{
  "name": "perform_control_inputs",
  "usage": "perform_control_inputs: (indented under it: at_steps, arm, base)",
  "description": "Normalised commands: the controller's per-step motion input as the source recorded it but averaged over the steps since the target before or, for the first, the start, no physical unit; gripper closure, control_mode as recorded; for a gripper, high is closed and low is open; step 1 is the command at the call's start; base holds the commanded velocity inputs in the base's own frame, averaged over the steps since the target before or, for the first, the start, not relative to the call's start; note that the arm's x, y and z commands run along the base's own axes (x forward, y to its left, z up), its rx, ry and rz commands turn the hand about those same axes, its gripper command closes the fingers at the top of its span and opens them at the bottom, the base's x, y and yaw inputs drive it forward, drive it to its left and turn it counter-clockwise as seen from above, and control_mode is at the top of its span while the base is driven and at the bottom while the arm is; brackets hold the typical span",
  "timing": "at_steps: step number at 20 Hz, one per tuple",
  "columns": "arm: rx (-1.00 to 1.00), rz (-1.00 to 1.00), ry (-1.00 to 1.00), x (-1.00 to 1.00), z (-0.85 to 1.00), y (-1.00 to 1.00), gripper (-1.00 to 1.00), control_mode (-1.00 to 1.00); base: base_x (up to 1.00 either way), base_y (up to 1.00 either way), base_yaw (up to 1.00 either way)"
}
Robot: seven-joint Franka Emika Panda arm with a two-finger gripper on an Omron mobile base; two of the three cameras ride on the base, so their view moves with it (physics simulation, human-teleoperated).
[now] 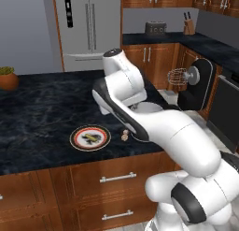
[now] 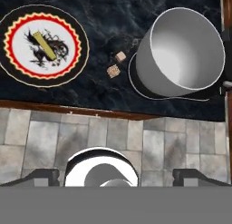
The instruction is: Add butter and sugar cubes to the stand mixer bowl and then turn on the stand mixer to begin making frosting.
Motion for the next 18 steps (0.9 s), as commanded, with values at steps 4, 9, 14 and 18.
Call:
perform_control_inputs:
  at_steps: [4,9,14,18]
  arm:
    - [-0.08,0.01,0.06,0.00,0.00,0.44,-1.00,-1.00]
    - [-0.08,0.01,0.05,0.00,0.00,0.44,-1.00,-1.00]
    - [-0.08,0.04,0.15,0.20,0.00,0.28,-1.00,-1.00]
    - [-0.05,0.07,0.19,0.45,-0.14,-0.04,-1.00,-1.00]
  base:
    - [0.00,0.00,0.00]
    - [0.00,0.00,0.00]
    - [0.00,0.00,0.00]
    - [0.00,0.00,0.00]
